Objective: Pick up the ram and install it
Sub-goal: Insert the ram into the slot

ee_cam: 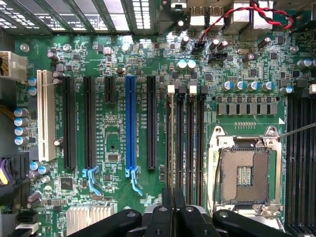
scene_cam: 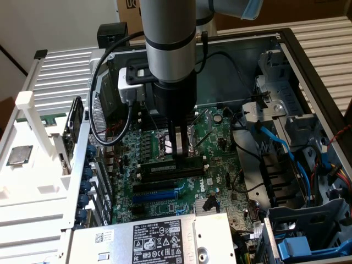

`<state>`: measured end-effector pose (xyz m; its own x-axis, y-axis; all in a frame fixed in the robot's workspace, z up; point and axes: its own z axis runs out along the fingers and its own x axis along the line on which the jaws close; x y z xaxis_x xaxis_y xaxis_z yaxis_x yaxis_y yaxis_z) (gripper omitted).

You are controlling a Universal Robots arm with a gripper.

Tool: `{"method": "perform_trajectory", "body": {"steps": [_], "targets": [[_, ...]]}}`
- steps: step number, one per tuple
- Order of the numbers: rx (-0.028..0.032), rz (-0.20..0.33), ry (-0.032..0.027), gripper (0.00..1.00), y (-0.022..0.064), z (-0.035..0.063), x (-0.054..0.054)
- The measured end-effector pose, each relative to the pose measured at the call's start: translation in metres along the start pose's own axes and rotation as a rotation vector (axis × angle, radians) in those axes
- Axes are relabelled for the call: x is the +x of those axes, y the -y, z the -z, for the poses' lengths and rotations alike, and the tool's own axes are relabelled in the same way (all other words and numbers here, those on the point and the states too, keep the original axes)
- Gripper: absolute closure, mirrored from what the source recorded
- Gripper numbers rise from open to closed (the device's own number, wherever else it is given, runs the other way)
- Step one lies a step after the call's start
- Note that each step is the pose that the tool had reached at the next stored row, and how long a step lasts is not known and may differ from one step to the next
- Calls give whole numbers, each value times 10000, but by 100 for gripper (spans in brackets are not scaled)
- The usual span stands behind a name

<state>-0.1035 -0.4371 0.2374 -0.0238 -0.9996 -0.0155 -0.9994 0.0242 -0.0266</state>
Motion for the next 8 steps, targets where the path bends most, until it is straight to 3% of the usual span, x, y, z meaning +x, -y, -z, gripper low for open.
{"method": "perform_trajectory", "body": {"steps": [8], "targets": [[9, 0, 0, 88, 0, -11, 0]]}}
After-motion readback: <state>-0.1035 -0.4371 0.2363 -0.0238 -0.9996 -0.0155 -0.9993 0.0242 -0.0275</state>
